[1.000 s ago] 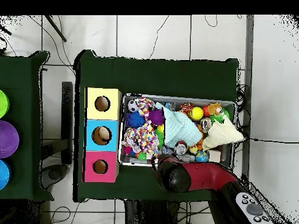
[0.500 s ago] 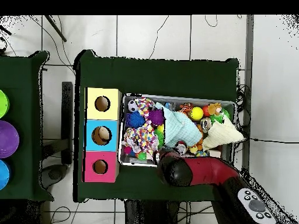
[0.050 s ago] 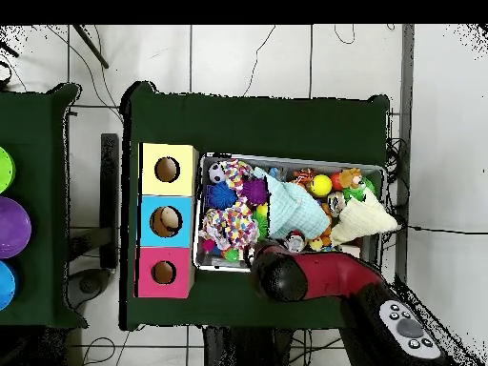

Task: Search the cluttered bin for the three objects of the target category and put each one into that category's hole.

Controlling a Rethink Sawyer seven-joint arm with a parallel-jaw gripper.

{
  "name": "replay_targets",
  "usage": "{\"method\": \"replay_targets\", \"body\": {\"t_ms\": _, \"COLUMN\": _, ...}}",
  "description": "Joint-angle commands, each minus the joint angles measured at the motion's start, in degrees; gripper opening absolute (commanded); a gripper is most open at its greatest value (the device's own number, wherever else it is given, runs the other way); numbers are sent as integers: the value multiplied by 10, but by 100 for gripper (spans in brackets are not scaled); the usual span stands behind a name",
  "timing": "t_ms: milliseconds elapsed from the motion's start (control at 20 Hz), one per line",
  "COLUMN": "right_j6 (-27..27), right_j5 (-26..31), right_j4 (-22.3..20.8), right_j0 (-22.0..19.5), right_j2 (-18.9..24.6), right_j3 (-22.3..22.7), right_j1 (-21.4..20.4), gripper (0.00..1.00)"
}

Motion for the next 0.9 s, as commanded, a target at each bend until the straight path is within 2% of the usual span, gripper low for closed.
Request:
{"method": "replay_targets", "body": {"t_ms": 50, "right_j6": 52, "right_j5": -69, "right_j4": -36, "right_j0": 11, "right_j2": -7, "right_j3": -54, "right_j1": 64, "gripper": 100}}
{"method": "replay_targets", "body": {"t_ms": 300, "right_j6": 60, "right_j5": -77, "right_j4": -37, "right_j0": 24, "right_j2": -34, "right_j3": -36, "right_j1": 58, "gripper": 100}}
{"method": "replay_targets", "body": {"t_ms": 500, "right_j6": 52, "right_j5": -93, "right_j4": -47, "right_j0": 13, "right_j2": -39, "right_j3": -23, "right_j1": 59, "gripper": 100}}
{"method": "replay_targets", "body": {"t_ms": 900, "right_j6": 47, "right_j5": -68, "right_j4": -39, "right_j0": 3, "right_j2": -30, "right_j3": 11, "right_j1": 10, "gripper": 100}}
